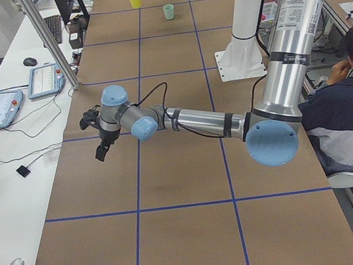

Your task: Transfer and stack yellow cup on green cup

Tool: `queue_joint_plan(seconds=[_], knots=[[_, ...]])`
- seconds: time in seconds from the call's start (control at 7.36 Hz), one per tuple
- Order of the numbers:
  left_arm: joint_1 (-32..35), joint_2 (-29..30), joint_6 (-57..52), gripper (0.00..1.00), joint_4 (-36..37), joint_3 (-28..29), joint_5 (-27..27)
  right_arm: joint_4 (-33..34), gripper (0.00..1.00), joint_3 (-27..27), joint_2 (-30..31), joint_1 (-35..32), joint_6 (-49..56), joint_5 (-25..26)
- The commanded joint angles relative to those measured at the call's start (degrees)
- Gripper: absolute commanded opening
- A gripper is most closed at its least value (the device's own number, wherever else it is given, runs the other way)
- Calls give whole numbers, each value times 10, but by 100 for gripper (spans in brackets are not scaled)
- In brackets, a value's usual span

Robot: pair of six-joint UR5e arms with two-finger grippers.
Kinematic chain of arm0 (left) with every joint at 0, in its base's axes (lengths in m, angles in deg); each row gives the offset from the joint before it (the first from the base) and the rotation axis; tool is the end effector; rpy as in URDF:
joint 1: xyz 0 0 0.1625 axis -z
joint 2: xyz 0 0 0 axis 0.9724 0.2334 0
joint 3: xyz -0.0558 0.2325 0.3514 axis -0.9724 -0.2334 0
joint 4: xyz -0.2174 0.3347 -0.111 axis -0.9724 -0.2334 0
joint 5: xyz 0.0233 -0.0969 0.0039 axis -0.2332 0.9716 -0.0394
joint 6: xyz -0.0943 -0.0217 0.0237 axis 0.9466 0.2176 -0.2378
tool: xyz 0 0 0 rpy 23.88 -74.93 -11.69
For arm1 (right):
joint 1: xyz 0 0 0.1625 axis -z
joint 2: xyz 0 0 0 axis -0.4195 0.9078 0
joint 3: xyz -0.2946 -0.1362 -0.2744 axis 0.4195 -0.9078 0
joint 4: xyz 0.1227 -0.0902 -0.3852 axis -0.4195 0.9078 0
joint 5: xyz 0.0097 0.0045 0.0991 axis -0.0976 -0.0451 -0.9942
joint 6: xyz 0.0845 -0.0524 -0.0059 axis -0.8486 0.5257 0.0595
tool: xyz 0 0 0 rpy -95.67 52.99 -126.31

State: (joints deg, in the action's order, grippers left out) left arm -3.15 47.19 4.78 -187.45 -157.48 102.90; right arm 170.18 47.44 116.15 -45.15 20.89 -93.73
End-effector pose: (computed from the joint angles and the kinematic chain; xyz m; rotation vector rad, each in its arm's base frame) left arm 0.0912 -0.6139 0.5481 0.3769 0.5720 0.1769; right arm -0.1231 -0.5504 0.3962 0.0602 -0.7635 0.1460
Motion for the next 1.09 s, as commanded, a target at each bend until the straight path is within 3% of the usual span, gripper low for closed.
queue_joint_plan(seconds=[0.0,0.27,0.68,0.95], knots=[[59,-22,-149,100,125,1,28,0,0,1,9,-31,47,-24],[114,-82,-191,100,123,-3,108,1,0,9,49,-68,108,-49],[130,-89,-190,100,175,-3,153,0,0,74,128,-79,131,-51],[131,-118,-193,100,167,-28,154,-2,0,113,192,-78,157,-50]])
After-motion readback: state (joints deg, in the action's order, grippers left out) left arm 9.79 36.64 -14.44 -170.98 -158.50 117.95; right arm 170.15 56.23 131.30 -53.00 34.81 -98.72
